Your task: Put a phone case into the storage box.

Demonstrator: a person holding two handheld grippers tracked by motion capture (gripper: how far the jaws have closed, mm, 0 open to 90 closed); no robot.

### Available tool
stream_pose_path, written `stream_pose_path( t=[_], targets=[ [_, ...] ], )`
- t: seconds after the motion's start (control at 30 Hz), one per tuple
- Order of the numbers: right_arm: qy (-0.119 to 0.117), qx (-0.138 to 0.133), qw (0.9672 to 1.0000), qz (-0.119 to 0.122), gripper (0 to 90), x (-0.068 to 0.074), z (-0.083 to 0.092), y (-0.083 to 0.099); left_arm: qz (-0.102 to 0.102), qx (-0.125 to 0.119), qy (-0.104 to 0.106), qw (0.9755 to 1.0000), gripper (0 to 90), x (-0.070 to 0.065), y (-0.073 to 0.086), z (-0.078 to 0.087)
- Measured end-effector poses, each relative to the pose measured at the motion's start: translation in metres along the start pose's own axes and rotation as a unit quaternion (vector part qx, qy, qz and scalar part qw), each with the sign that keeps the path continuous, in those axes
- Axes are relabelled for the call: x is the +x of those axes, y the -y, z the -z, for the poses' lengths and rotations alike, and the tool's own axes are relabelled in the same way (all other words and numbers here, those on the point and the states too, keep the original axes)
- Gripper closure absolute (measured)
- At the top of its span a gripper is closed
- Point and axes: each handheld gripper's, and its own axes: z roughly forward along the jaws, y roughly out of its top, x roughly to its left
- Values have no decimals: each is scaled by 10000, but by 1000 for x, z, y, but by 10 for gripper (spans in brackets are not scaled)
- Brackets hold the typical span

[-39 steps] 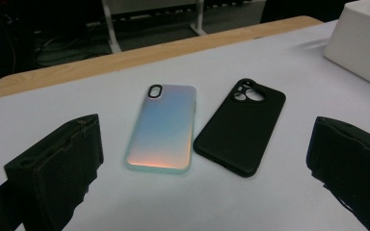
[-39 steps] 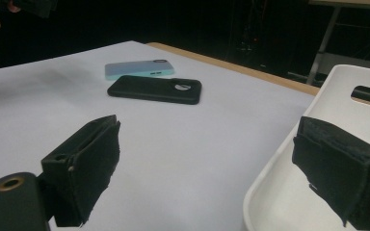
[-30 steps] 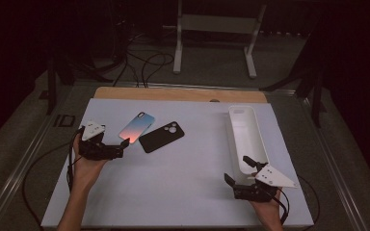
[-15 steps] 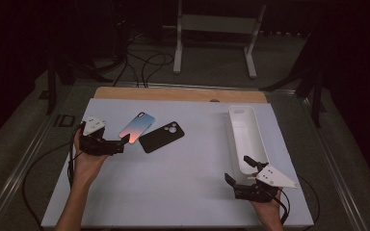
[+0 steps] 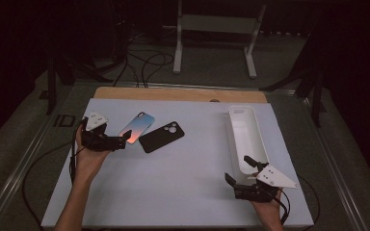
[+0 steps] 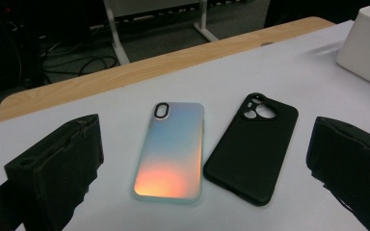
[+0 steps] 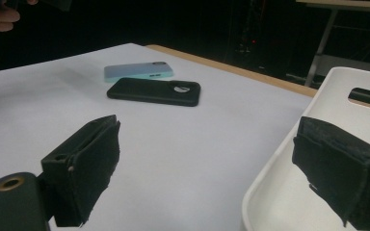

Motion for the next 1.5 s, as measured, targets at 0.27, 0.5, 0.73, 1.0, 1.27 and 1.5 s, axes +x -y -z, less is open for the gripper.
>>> stream_pose_path(
  t=[0.27, 0.5, 0.73, 1.0, 1.27, 1.5],
  targets=[
    [-14, 8, 10000, 13, 93, 0, 0, 0, -52, 92, -7, 9999, 0, 0, -6, -8],
    [-16, 0, 10000, 7, 93, 0, 0, 0, -88, 210, -46, 9997, 0, 3, -11, -17],
    [-31, -1, 10000, 17, 93, 0, -1, 0, -68, 292, -58, 9995, 0, 5, -14, -25],
    [-35, 5, 10000, 12, 93, 0, -1, 0, -78, 412, -86, 9991, 0, 9, -17, -36],
    [-50, 6, 10000, 6, 93, 0, -1, 1, 58, 566, -101, 9983, 0, 16, -13, -50],
    [-62, 12, 10000, 4, 93, 0, -1, 1, 88, 759, -110, 9970, 0, 19, -9, -62]
  ],
)
